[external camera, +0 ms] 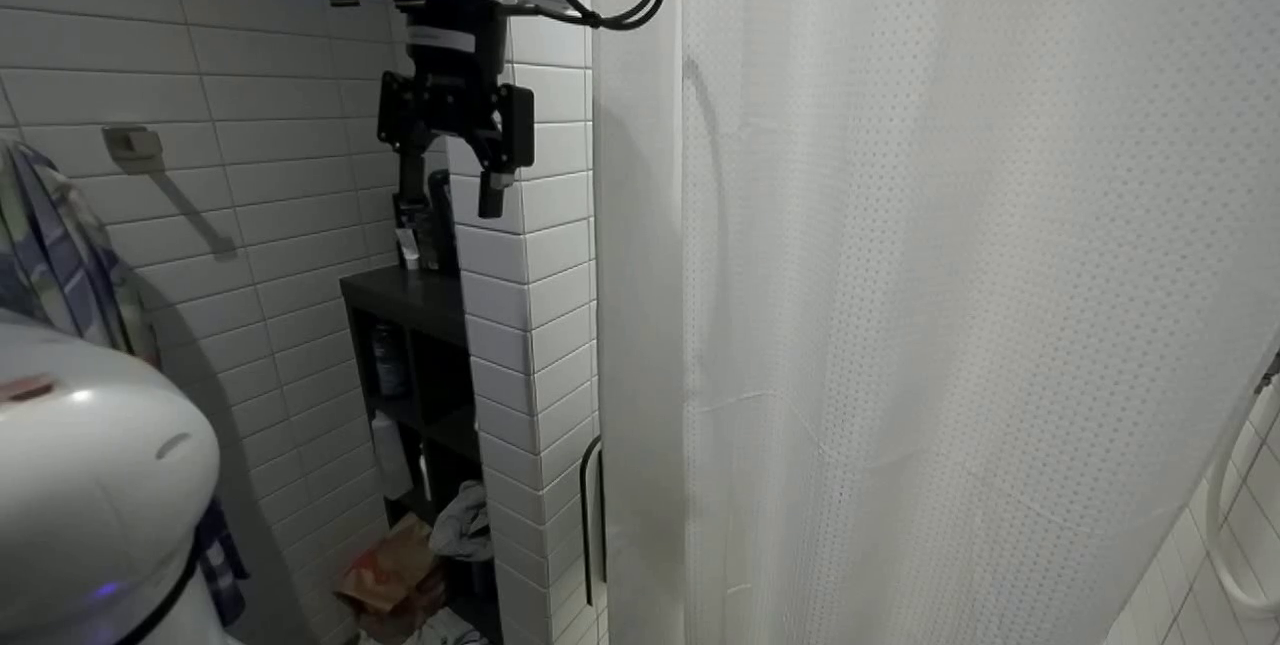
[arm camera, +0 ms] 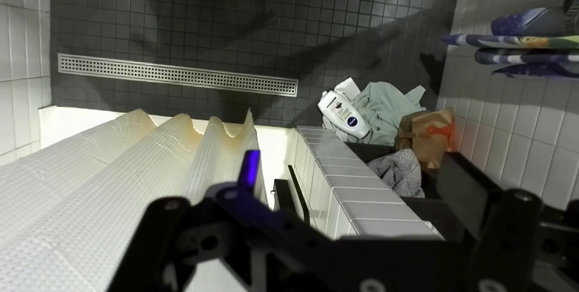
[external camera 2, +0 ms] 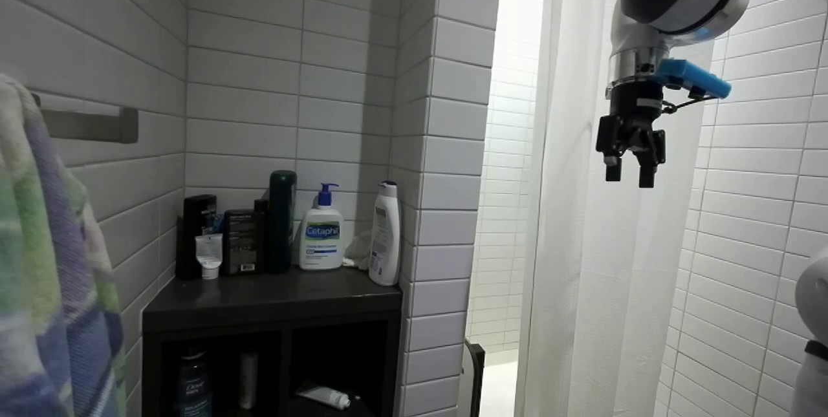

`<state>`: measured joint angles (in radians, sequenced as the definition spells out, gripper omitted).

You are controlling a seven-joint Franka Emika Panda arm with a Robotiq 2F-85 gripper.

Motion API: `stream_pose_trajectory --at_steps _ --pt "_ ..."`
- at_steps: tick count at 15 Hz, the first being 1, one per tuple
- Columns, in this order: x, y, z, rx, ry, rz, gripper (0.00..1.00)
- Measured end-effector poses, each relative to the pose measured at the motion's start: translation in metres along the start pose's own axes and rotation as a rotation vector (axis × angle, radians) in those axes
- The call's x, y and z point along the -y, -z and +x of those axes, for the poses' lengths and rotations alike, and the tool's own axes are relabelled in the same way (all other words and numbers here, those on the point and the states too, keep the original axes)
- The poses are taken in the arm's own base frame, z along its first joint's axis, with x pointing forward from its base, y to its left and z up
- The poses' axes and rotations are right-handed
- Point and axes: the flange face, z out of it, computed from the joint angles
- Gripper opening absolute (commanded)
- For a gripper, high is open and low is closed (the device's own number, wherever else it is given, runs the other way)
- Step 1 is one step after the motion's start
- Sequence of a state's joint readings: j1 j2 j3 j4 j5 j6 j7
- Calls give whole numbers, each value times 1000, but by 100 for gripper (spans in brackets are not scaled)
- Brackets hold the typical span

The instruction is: Draw the shower curtain to the left.

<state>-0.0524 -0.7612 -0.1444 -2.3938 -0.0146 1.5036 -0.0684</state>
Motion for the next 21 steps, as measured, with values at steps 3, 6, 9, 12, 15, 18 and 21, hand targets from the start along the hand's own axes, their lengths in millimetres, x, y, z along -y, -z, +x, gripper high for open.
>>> stream_pose_trajectory --at_steps 3,6,9,12,15,18,21 --pt "0 0 0 0 0 0 100" --pt "0 0 0 0 0 0 100" --pt "0 0 0 0 0 0 100" --pt "0 0 0 0 0 0 100" --pt "2 0 0 -5 -11 20 100" --pt "6 6 3 -53 -82 85 100" --pt "6 13 10 -133 -198 150 100"
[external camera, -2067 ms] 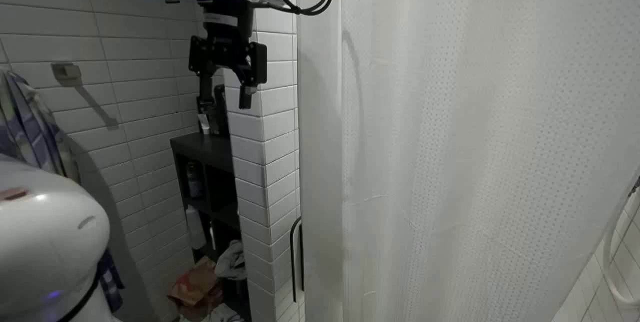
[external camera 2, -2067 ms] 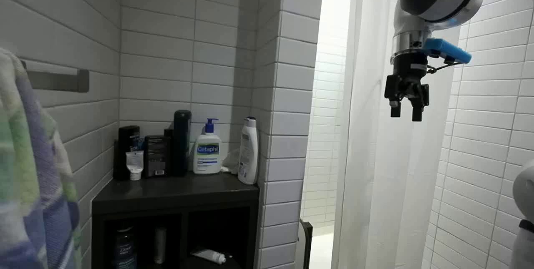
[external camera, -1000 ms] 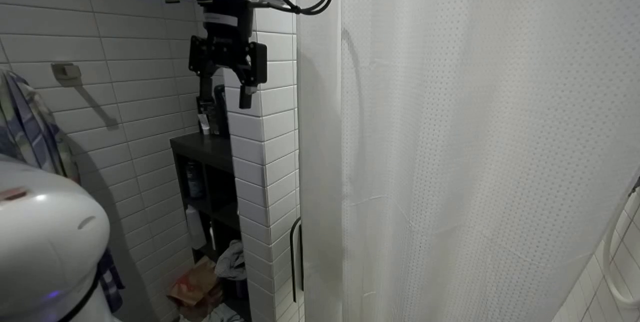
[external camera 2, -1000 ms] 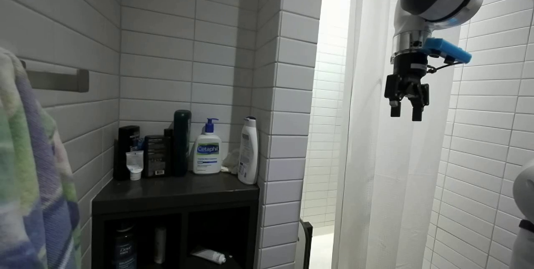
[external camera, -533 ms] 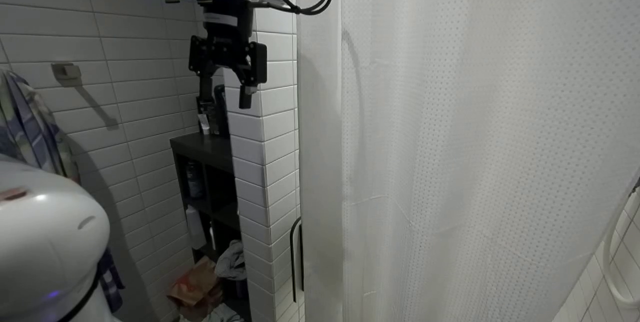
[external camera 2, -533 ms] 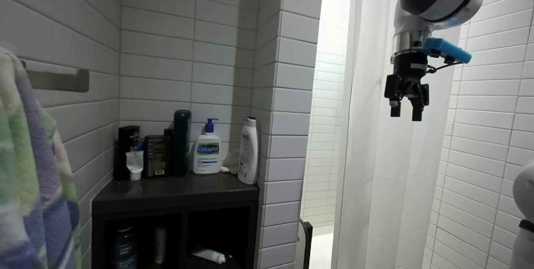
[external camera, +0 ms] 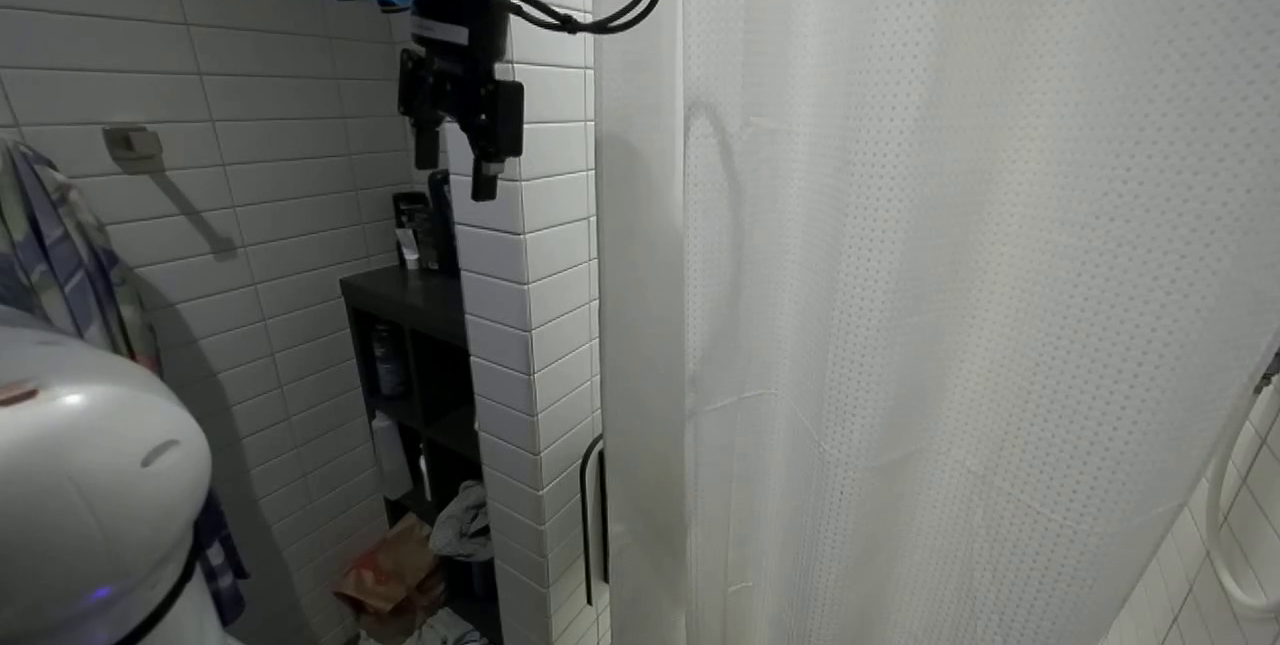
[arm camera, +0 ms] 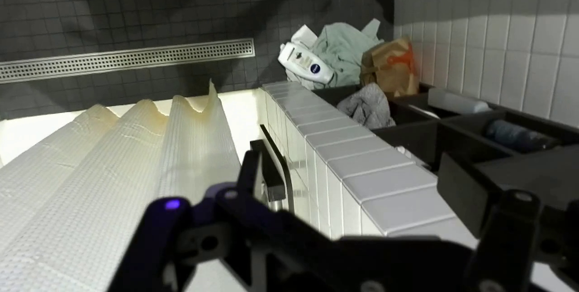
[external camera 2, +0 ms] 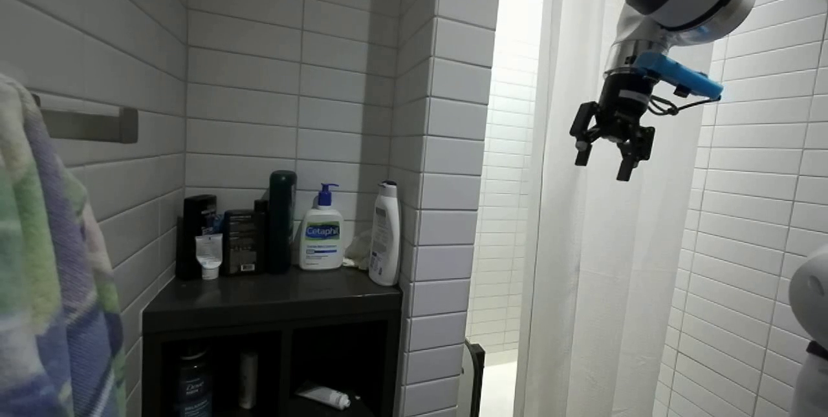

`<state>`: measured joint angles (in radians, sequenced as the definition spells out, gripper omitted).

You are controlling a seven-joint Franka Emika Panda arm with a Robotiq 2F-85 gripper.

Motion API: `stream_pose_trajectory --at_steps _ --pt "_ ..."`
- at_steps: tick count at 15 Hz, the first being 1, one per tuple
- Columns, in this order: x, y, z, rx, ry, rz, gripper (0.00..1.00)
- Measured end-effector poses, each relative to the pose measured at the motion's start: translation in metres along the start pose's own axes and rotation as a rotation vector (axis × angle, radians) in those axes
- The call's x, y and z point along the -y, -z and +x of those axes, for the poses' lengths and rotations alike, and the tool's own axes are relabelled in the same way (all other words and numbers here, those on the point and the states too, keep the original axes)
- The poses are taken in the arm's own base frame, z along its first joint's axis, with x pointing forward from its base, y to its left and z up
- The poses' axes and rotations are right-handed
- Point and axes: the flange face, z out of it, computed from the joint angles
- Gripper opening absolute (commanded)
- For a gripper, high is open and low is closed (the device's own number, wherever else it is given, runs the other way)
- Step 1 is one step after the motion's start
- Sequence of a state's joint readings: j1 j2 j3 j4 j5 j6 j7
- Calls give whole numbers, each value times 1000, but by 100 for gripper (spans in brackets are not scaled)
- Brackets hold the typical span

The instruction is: Draw the shower curtain to the left.

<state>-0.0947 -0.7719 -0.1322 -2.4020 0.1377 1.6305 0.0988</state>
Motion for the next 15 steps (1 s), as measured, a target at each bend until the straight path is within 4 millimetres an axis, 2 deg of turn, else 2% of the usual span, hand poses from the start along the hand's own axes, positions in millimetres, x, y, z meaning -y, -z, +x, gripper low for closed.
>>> stream_pose_trajectory --at_steps 8,15 --pt "-4 10 21 -299 -298 37 100" --pt "-13 26 36 -568 -535 68 100"
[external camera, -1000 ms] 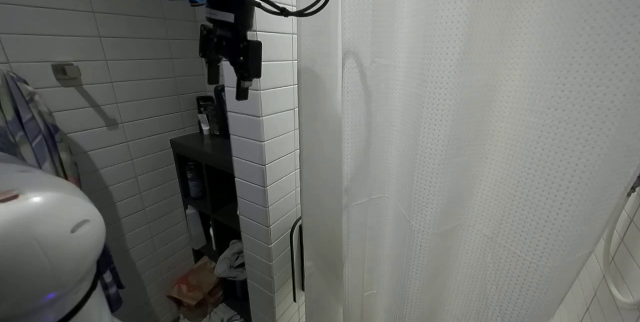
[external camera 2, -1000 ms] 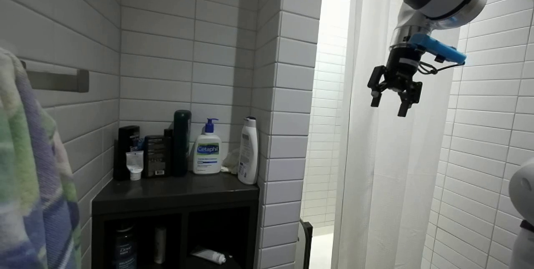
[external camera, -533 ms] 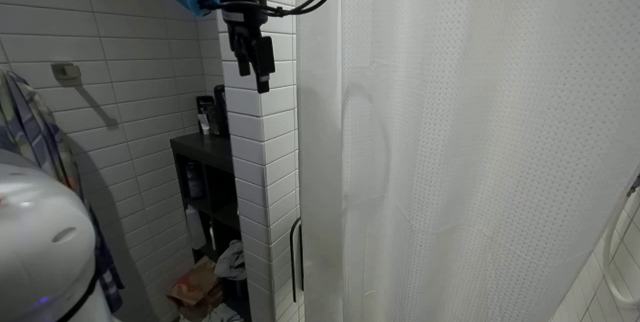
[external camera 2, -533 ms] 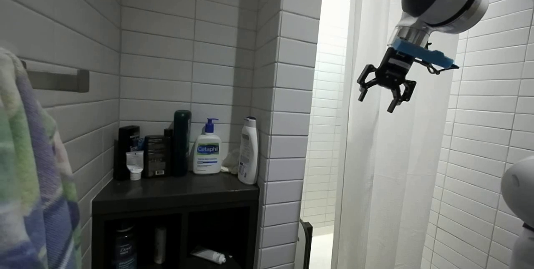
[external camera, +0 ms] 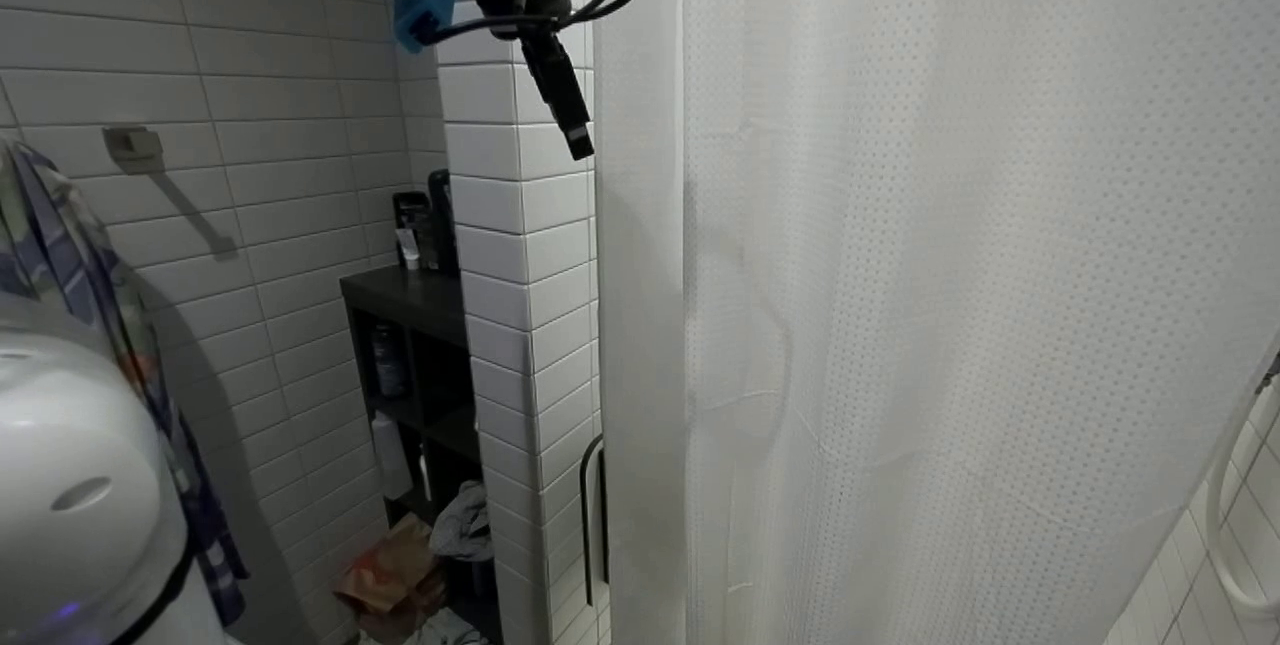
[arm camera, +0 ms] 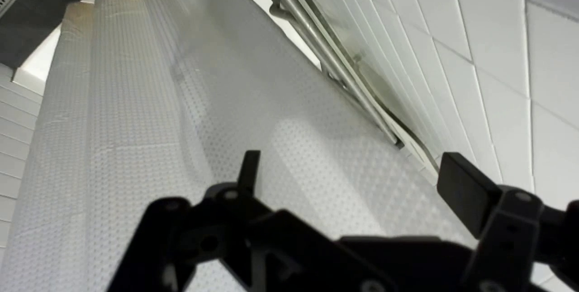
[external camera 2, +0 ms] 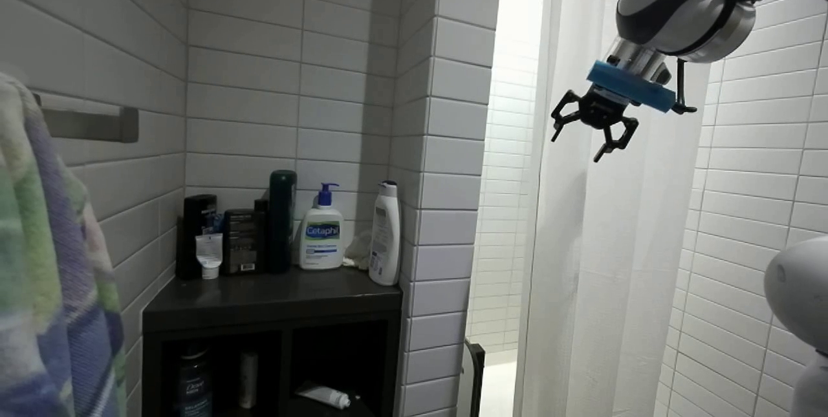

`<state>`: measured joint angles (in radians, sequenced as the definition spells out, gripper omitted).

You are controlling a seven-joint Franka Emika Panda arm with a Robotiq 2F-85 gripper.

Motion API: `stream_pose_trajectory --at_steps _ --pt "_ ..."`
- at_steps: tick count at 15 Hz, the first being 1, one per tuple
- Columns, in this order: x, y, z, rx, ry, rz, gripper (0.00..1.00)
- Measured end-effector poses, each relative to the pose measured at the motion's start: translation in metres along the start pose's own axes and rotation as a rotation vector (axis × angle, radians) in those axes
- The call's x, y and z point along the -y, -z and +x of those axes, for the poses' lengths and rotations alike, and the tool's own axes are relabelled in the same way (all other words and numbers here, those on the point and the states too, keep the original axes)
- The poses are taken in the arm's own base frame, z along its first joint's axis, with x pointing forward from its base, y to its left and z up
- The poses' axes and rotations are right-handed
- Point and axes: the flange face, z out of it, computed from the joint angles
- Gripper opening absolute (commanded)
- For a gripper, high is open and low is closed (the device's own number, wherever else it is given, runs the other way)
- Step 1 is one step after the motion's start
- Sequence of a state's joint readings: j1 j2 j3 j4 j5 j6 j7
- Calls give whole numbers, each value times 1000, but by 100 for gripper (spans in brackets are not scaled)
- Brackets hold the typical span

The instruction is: Draw the shower curtain to the left.

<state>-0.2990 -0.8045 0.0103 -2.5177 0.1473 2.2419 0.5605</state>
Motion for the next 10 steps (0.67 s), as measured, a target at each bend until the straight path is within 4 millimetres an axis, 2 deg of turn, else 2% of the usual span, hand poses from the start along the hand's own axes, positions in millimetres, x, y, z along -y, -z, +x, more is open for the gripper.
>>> stream_pose_trajectory --at_steps 4,10 --pt "-2 2 9 -117 -167 18 100" --pt "0 -2 10 -232 -453 23 100"
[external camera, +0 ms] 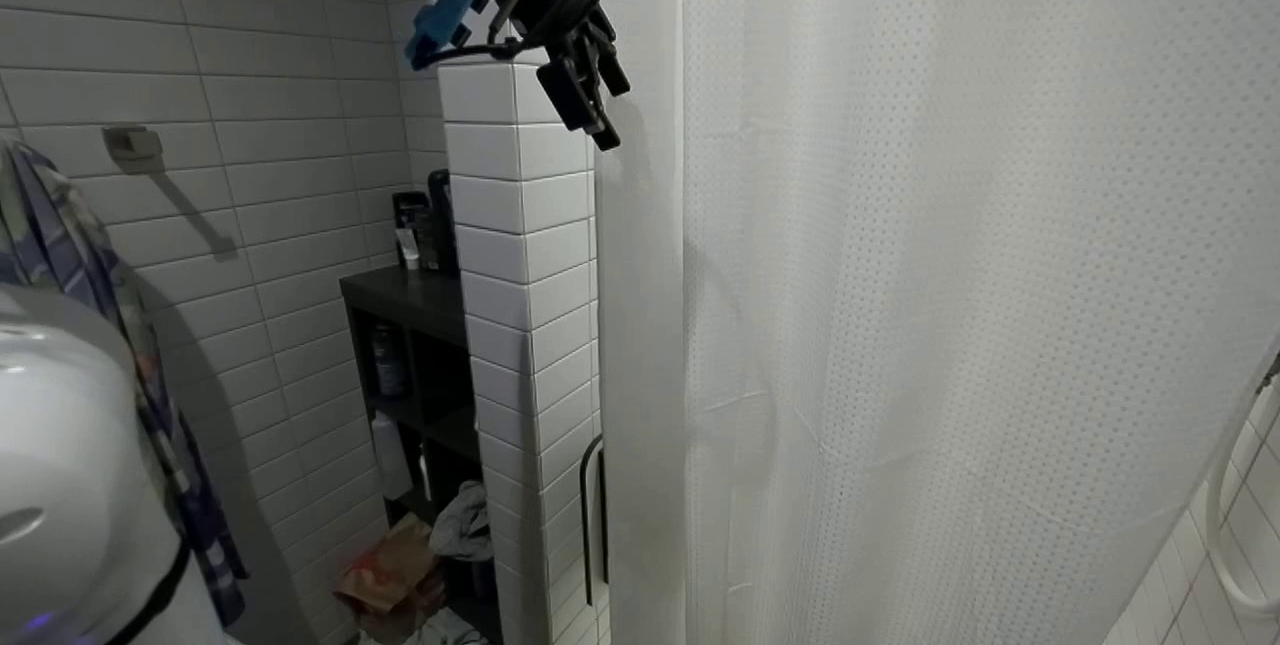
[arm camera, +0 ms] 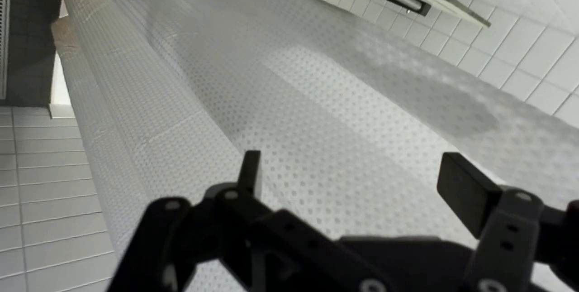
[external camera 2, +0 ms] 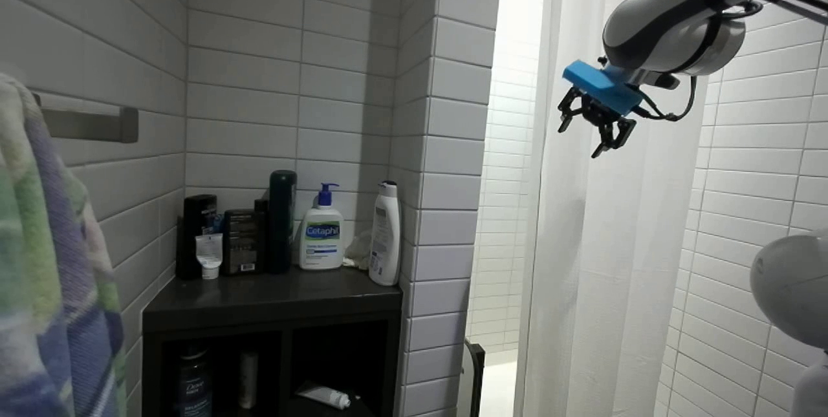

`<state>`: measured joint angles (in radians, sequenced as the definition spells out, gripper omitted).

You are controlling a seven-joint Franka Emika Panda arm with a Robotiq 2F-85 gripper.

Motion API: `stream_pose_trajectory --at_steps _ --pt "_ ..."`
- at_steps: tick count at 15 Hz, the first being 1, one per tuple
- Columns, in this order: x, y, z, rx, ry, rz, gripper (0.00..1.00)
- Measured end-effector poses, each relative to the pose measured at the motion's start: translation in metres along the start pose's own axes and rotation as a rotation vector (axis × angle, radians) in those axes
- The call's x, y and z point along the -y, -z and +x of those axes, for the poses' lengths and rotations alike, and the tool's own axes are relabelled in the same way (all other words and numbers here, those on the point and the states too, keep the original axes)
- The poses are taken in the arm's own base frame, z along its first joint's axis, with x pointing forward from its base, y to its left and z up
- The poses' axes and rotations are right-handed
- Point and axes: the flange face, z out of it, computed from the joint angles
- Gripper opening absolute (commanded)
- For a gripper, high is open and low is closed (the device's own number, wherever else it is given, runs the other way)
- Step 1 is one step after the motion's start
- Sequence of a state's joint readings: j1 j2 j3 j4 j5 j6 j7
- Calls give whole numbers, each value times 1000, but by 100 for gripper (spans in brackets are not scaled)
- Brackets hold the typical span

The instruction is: Draw the shower curtain to the left.

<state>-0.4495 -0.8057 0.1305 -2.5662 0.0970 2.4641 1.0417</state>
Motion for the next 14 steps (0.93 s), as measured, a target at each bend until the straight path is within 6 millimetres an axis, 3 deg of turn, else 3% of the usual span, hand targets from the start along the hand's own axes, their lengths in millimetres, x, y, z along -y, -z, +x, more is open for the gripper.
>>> stream_pose_trajectory --at_steps 3,10,14 --pt "5 0 -9 -24 -53 17 100" --pt "13 0 -38 66 46 89 100" --pt "12 -1 -39 74 57 94 100"
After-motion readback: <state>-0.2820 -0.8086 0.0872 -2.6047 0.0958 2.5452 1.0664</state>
